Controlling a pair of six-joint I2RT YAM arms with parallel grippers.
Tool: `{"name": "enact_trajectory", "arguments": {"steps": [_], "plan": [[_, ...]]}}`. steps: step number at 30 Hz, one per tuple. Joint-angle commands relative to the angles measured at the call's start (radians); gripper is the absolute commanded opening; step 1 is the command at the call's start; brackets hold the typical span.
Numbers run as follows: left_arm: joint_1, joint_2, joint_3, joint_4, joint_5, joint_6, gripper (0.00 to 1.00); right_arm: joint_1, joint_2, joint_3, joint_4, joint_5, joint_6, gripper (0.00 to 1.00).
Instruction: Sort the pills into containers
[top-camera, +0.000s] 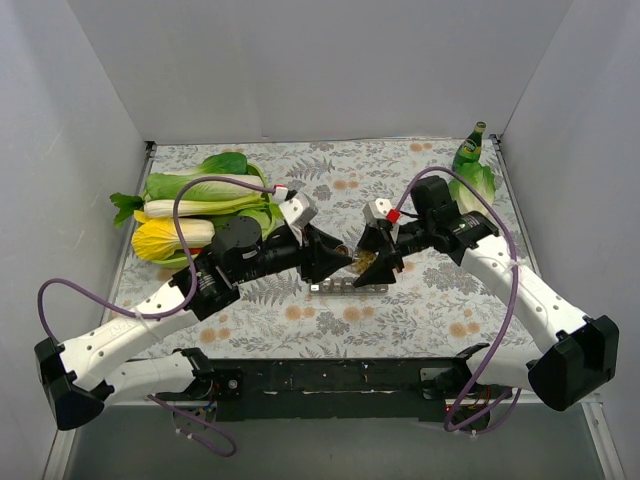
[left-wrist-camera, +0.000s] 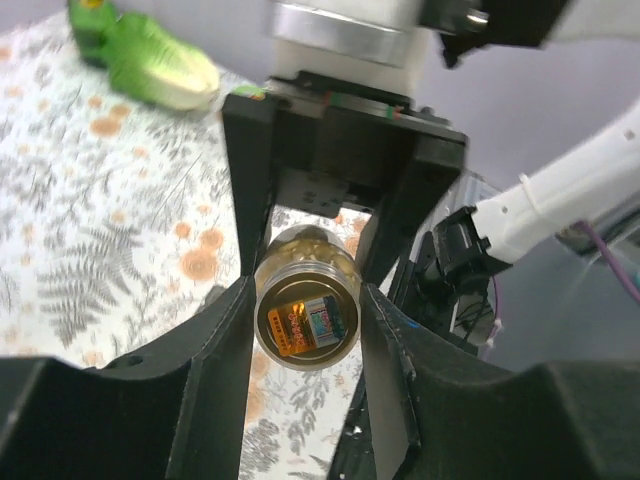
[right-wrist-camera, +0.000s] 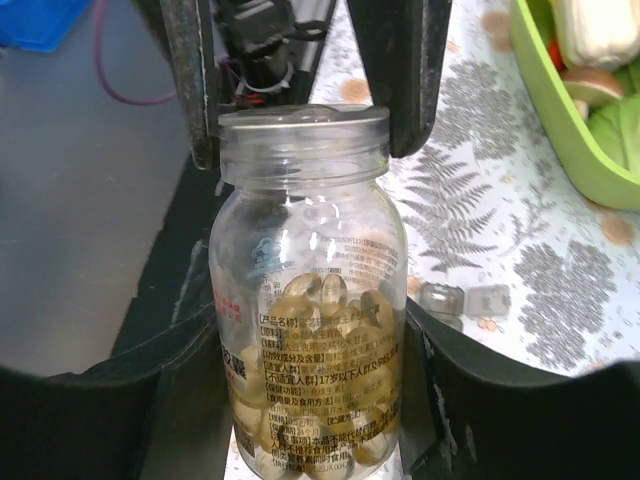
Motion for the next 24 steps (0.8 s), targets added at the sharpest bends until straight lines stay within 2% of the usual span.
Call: {"name": "enact_trajectory", "arguments": {"steps": [1,3,4,7,11,14,16,17,18,19,20,21,22,24], "plan": [[0.0,-0.004,0.035,-0.083,-0.278,-0.347,0.0,0.003,-0.025,-0.039,0.178,0.257,0.16,0.08],[0.006,0.005,0.036,-0.106,-0.34,-0.468,0.0,0.003,-0.02,-0.057,0.213,0.299,0.203,0.07],[0.006,0.013,0.033,-0.106,-0.349,-0.582,0.0,0.003,-0.019,-0.062,0.219,0.315,0.212,0.07],[0.008,0.028,0.03,-0.086,-0.357,-0.748,0.0,0.003,-0.016,-0.071,0.231,0.303,0.225,0.07],[0.017,0.117,0.114,-0.152,-0.383,-0.888,0.0,0.003,-0.012,-0.073,0.23,0.296,0.223,0.06],[0.03,0.191,0.22,-0.278,-0.4,-0.967,0.0,0.003,-0.014,-0.081,0.23,0.296,0.223,0.06],[0.037,0.209,0.26,-0.332,-0.391,-0.968,0.01,0.003,-0.015,-0.082,0.23,0.291,0.223,0.06],[0.038,0.21,0.266,-0.33,-0.387,-0.949,0.14,0.003,-0.014,-0.084,0.23,0.288,0.225,0.06],[0.043,0.193,0.26,-0.309,-0.381,-0.932,0.44,0.001,-0.017,-0.084,0.23,0.28,0.225,0.06],[0.047,0.18,0.251,-0.289,-0.369,-0.91,0.6,0.001,-0.017,-0.084,0.23,0.277,0.225,0.06],[0.052,0.164,0.216,-0.271,-0.348,-0.889,0.71,0.0,-0.017,-0.082,0.23,0.273,0.226,0.06],[0.069,0.121,0.196,-0.211,-0.316,-0.829,0.88,-0.004,-0.017,-0.082,0.227,0.262,0.226,0.06],[0.08,0.098,0.167,-0.176,-0.302,-0.794,0.97,-0.004,-0.017,-0.081,0.227,0.254,0.225,0.06],[0.116,0.046,0.092,-0.091,-0.207,-0.698,0.98,-0.007,-0.019,-0.081,0.222,0.225,0.22,0.06]]}}
